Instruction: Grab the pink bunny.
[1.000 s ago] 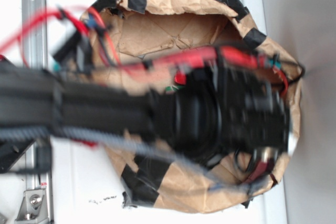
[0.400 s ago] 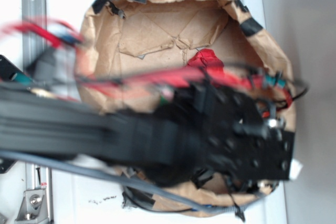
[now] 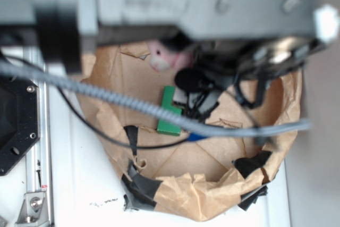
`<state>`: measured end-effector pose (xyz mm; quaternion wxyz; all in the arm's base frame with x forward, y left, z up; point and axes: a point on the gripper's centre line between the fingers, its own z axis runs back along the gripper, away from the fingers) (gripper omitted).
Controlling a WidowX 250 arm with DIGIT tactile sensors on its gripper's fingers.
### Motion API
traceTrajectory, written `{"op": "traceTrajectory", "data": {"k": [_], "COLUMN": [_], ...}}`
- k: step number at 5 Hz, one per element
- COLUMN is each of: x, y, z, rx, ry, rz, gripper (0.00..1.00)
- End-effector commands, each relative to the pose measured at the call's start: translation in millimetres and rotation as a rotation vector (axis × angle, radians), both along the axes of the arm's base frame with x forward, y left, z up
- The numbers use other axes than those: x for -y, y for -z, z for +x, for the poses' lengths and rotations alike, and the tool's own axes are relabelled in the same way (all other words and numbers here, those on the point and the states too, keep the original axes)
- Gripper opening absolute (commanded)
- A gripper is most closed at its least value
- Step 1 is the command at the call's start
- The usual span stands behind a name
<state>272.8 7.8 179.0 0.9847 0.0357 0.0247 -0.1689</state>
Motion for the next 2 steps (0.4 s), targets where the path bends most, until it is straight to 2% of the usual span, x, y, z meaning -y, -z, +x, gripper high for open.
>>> {"op": "traceTrajectory", "data": {"k": [1,2], "x": [23.9,23.5], "y": [-35.0,-32.7], "z": [-39.7,-41.5], "rx": [0.187,0.181], "ry": [-0.338,-0.348], "rz": [-0.071,-0.081], "gripper": [0.0,0.0]}}
